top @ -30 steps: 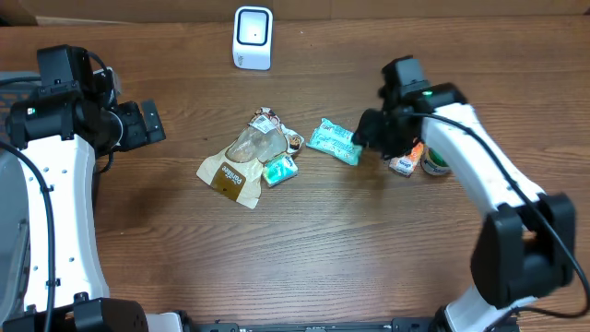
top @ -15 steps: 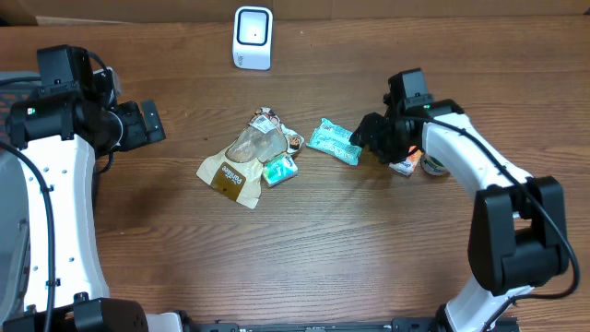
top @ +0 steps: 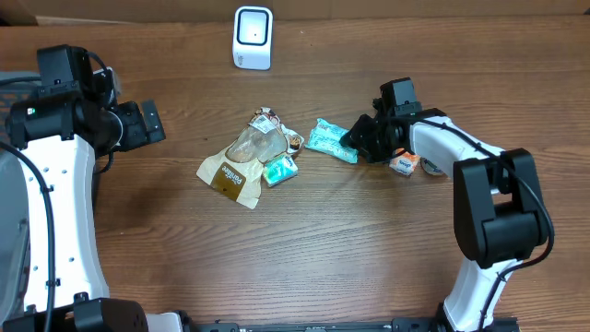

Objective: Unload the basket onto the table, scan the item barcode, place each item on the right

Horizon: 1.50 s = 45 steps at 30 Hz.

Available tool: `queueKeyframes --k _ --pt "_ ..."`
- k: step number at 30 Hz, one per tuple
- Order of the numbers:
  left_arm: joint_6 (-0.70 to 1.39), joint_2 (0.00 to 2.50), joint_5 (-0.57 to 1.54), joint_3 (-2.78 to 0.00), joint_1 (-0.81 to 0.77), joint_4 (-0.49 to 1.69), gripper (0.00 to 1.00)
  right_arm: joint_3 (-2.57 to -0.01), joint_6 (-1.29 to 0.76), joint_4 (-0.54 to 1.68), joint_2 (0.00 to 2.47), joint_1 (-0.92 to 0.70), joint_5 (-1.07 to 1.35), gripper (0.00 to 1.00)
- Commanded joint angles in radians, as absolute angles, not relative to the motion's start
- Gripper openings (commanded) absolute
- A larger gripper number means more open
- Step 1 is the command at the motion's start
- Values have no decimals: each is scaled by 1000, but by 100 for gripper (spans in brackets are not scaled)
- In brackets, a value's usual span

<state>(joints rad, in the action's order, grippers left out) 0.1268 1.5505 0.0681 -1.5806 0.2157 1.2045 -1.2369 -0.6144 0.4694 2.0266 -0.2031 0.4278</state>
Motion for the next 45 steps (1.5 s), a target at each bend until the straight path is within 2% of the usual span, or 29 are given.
queueKeyframes --k 1,5,7,19,30,39,45 --pt "115 1544 71 -1586 209 1204 100 -1229 -628 476 2072 -207 421 20" --pt "115 1544 71 -1586 209 1204 100 -1232 -608 476 2070 -207 442 9" --pt "115 1544 71 -1586 209 1204 100 -1249 -514 473 2045 -195 545 4" --pt "115 1544 71 -1586 209 1204 100 -1259 -263 551 1686 -190 848 4" --pt "115 1544 71 -1586 209 1204 100 -1259 -136 852 1383 -191 841 4" --pt "115 1544 71 -1586 209 1204 100 -1259 -123 975 1336 -210 733 4" --pt "115 1544 71 -1586 209 1204 100 -1265 -306 944 1338 -303 541 4"
